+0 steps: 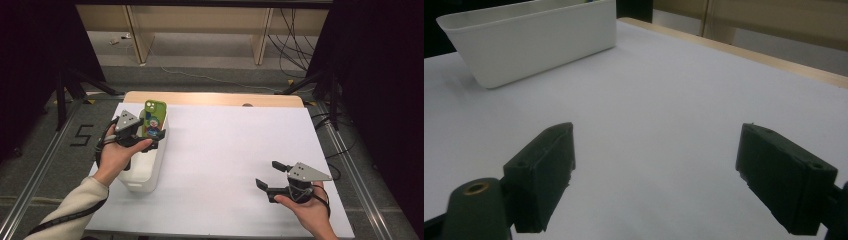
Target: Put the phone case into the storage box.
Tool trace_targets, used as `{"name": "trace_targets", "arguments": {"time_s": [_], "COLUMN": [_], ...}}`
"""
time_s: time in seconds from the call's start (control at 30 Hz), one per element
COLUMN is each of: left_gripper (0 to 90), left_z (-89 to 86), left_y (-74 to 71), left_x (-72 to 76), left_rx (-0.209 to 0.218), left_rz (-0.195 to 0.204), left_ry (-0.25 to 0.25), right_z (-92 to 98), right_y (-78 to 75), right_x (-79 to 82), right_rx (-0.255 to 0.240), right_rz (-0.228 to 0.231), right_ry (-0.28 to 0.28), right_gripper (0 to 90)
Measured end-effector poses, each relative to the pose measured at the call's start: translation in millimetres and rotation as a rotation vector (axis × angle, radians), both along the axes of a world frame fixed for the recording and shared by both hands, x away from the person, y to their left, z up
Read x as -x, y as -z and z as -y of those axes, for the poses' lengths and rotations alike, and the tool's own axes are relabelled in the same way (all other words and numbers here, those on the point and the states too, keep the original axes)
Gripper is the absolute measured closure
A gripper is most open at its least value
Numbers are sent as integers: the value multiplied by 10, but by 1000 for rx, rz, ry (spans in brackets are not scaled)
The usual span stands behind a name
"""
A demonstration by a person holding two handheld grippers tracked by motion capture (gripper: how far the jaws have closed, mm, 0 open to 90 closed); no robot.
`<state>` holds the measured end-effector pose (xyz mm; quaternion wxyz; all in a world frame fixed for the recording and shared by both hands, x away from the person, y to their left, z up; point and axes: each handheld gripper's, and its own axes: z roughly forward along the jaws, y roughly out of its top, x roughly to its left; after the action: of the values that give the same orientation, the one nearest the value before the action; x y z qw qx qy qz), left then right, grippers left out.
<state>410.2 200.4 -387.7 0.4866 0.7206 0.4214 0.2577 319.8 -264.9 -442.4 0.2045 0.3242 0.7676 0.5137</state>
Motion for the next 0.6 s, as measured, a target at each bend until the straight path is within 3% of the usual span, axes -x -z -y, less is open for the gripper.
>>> {"name": "trace_targets", "arguments": {"time_s": [0.13, 0.6], "left_gripper": [124, 134], "left_z": [-21, -43], "left_y": [-3, 21], "left_x": [98, 396], "left_rx": [24, 48], "left_rz": [12, 35], "left_ry": [21, 118], "right_z": [4, 9], "right_y": [-2, -1], "right_x": [1, -2], "right_rx": [2, -1], "right_rz": [-1, 4], "right_ry": [2, 4], "right_gripper": [171, 171]}}
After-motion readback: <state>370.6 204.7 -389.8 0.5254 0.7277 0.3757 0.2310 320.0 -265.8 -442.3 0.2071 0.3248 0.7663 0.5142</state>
